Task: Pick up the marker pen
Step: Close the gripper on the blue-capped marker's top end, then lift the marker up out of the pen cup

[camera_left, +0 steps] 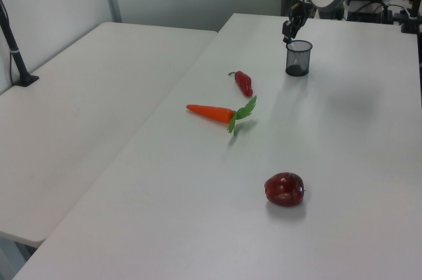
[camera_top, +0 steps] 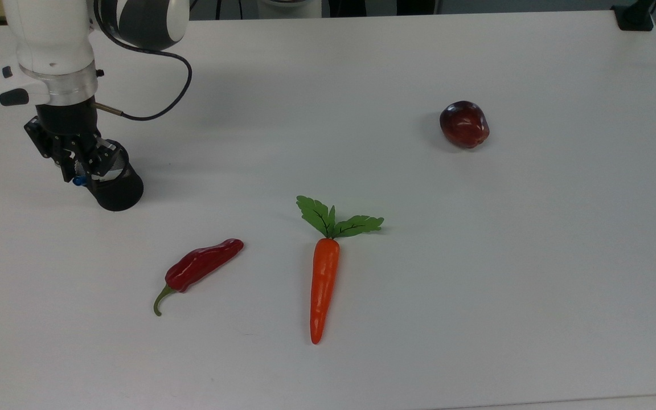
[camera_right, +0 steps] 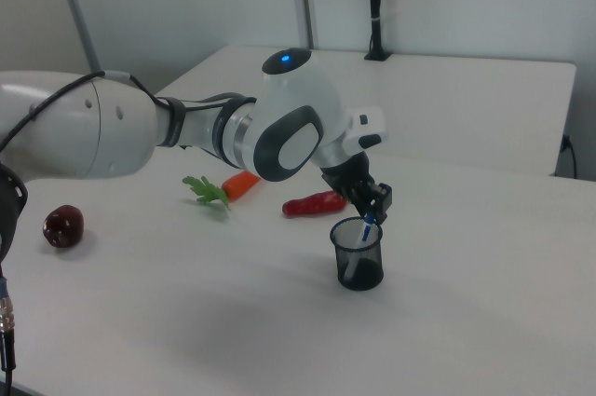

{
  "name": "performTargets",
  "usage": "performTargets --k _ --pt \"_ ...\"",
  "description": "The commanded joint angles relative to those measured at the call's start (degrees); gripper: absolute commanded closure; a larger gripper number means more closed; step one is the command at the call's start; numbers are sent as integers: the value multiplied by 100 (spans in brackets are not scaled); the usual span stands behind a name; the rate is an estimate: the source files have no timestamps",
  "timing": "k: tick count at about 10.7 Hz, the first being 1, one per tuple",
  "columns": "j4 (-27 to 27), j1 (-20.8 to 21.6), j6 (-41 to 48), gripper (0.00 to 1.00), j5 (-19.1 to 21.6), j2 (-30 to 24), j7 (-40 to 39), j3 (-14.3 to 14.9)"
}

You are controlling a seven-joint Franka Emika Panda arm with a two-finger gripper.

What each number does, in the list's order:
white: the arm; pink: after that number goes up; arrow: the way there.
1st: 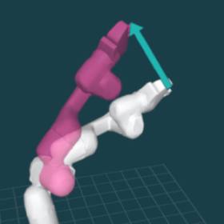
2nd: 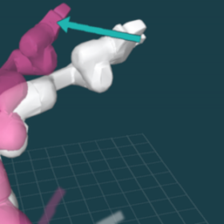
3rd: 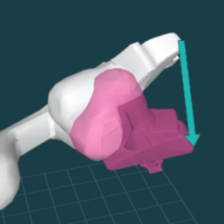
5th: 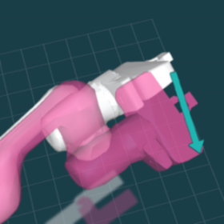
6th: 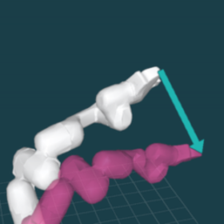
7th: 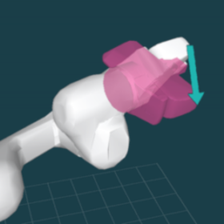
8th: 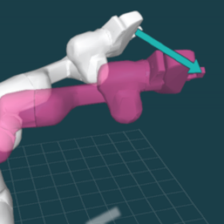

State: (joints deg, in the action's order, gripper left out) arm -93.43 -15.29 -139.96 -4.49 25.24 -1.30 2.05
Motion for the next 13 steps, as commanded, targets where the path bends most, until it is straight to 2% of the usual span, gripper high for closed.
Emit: performTargets --k 1,5,8,13 --pt "-44 18 -146 74 -17 -19 95 23" --pt "-35 9 -111 87 27 -106 104 23" --pt "-35 -9 -58 88 62 -291 104 23" --pt "0 -70 240 88 80 -940 104 23"
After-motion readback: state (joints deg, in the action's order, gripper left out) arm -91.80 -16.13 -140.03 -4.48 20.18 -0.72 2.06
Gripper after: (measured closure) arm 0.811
